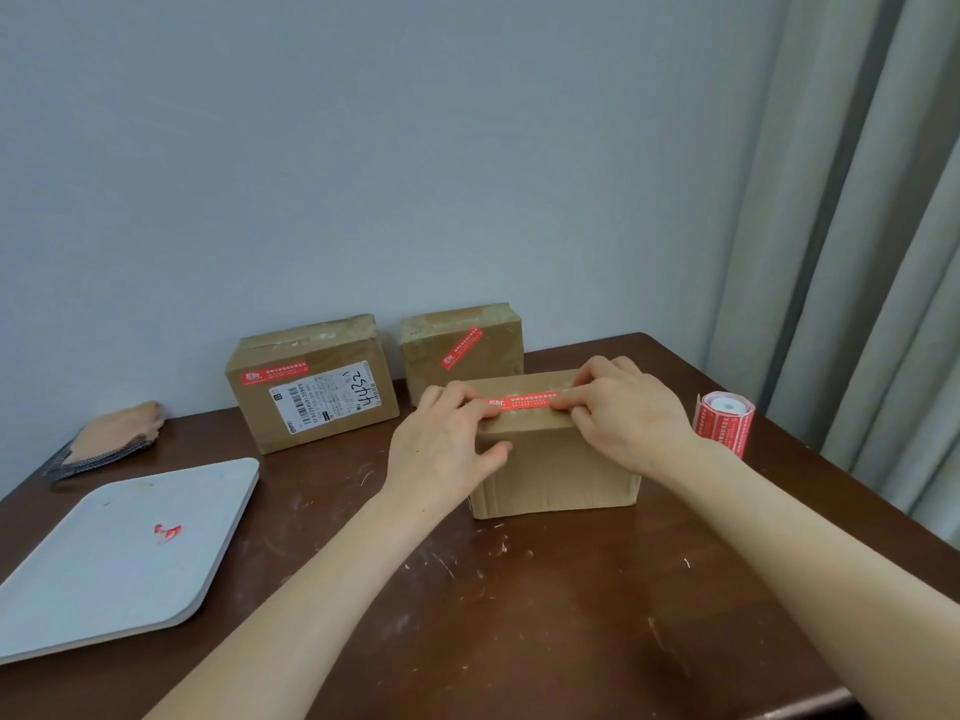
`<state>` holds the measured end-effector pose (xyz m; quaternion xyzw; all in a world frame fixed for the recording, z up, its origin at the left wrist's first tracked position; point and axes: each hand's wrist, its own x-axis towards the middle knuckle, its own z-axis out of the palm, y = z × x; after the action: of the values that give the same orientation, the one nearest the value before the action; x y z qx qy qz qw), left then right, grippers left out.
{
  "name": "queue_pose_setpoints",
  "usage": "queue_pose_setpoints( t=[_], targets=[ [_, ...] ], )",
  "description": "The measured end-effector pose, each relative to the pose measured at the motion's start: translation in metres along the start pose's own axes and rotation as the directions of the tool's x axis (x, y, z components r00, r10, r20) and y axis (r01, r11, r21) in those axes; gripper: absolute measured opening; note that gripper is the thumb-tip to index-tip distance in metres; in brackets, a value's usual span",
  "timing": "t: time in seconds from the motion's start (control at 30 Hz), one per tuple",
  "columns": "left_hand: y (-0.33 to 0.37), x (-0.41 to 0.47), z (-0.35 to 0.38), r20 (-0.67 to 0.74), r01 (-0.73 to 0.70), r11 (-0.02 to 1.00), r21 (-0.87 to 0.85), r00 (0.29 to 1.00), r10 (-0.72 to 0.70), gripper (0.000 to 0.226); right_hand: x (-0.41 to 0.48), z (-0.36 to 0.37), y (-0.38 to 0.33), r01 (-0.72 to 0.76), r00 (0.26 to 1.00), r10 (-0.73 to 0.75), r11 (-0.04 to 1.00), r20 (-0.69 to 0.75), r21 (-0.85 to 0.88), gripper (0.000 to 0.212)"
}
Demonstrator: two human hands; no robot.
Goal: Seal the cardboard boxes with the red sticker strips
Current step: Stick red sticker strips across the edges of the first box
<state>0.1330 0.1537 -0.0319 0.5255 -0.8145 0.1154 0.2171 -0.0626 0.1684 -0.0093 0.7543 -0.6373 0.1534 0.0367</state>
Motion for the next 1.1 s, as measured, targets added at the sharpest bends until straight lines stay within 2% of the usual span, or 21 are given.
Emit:
queue_pose_setpoints(
  t=[0.43, 0.53, 0.67, 0.9, 1.1],
  targets=[
    [-0.009, 0.002, 0.000, -0.034, -0.002, 1.000, 0.008, 0.999, 0.003, 0.055, 0.010, -0.012, -0.004, -0.033, 0.999, 0.033, 0.999, 0.033, -0.009, 0.036],
    [-0.011, 0.004, 0.001, 0.000, 0.011, 1.000, 0.014, 1.000, -0.011, 0.065, 0.012, -0.009, -0.004, -0.045, 0.998, 0.046, 0.999, 0.039, -0.022, 0.038],
    [-0.006, 0.009, 0.004, 0.070, 0.033, 0.999, 0.006, 0.997, -0.033, 0.067, 0.015, -0.006, -0.006, -0.050, 0.996, 0.053, 0.998, 0.073, -0.042, 0.039],
    [-0.010, 0.010, 0.006, 0.097, 0.016, 1.000, -0.010, 0.995, -0.015, 0.068, 0.019, -0.006, -0.002, -0.046, 0.995, 0.051, 0.997, 0.084, -0.059, 0.039],
    [-0.014, 0.002, 0.007, 0.021, -0.003, 1.000, -0.005, 1.000, 0.003, 0.063, 0.015, -0.006, 0.001, -0.026, 0.997, 0.031, 0.997, 0.067, -0.066, 0.036]
  ],
)
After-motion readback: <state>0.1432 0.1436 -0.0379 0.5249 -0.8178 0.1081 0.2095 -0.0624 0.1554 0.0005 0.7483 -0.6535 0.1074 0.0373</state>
